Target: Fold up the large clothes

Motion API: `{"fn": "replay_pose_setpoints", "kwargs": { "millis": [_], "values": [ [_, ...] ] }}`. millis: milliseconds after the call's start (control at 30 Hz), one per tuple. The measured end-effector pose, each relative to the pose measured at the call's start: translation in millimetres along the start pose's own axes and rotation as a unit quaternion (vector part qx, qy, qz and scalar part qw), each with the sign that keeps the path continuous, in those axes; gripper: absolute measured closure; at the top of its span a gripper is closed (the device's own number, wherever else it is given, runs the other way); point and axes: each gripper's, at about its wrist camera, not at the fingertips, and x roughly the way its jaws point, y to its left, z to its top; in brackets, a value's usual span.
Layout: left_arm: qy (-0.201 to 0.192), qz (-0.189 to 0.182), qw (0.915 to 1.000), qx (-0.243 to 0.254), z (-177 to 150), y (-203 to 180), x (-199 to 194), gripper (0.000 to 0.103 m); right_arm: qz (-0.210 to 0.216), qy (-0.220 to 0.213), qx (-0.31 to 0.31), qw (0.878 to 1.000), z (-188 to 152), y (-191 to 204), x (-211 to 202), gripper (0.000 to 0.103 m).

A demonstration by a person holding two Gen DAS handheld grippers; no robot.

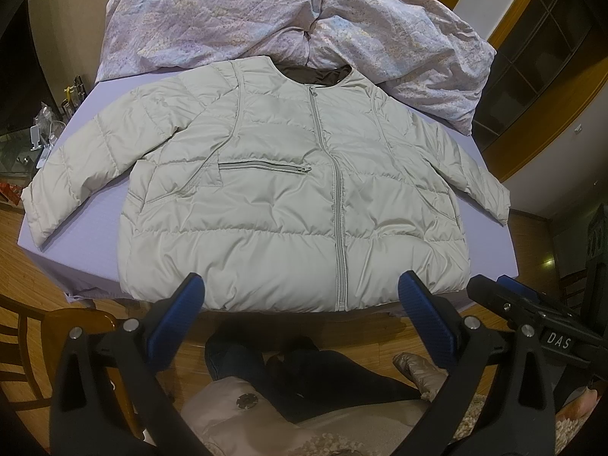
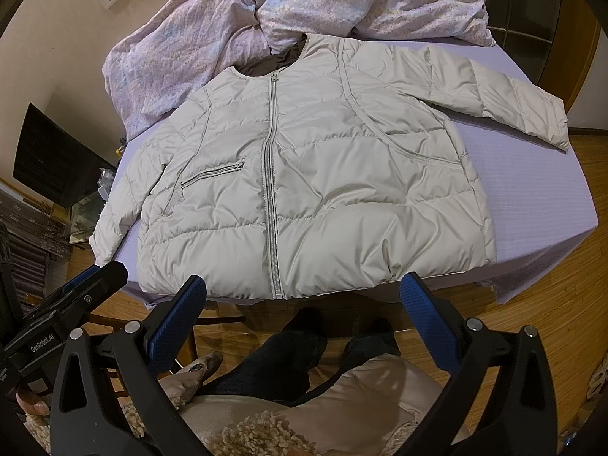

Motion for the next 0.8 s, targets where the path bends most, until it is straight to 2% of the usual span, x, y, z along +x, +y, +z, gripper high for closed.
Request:
{"fn": "replay_pose_setpoints", "kwargs": {
  "millis": [800],
  "values": [
    [0.002, 0.001, 1.0, -0.001, -2.7, 2.8, 0.0, 0.002, 0.0, 0.002, 0.0, 1.0, 6.3, -1.8, 3.1, 0.001]
  ]
}}
